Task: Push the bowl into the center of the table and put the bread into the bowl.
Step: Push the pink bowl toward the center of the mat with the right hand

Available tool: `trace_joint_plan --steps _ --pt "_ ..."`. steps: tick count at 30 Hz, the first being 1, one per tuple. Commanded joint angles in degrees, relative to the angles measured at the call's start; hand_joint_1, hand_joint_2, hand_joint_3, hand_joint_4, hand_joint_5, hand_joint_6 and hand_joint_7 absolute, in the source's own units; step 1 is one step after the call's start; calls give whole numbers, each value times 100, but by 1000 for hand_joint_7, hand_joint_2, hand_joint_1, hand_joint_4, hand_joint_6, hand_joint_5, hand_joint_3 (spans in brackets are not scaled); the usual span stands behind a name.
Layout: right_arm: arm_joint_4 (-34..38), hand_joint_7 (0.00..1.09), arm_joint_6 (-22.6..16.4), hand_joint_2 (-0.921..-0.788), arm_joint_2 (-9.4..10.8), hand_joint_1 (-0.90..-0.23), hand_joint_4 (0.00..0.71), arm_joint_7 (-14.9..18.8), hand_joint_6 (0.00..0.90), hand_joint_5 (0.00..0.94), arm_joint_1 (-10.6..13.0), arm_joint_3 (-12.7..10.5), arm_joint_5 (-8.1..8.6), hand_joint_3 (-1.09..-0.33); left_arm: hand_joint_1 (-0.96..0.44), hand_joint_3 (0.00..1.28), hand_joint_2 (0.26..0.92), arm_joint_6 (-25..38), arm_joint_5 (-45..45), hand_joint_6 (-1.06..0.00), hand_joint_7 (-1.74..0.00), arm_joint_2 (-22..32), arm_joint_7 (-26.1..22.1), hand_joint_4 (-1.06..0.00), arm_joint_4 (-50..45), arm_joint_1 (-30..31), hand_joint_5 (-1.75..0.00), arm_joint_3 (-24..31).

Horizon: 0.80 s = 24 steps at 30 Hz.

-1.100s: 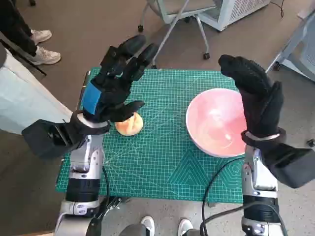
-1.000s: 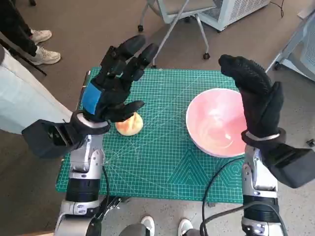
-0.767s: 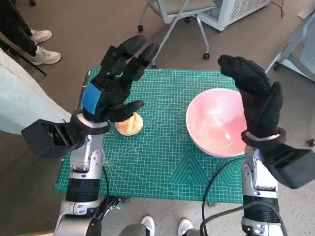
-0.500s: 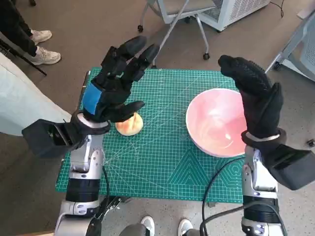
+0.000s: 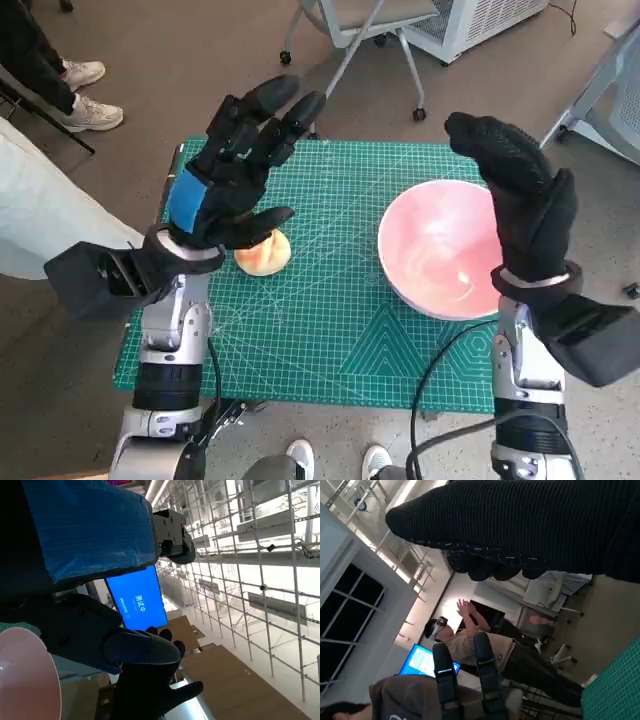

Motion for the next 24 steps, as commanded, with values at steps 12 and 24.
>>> trace_joint_plan --steps 12,24 --pt "2459 454 -585 -921 -869 -700 164 -451 72 0 -645 -1050 -25 -779 -529 238 919 -121 9 1 -585 4 26 -125 -48 121 -209 30" --pt "4530 365 -801 -921 -1325 -674 116 -995 59 0 -1147 -1422 -98 -834 -553 238 921 -284 93 1 -598 -17 107 -125 15 174 -222 38"
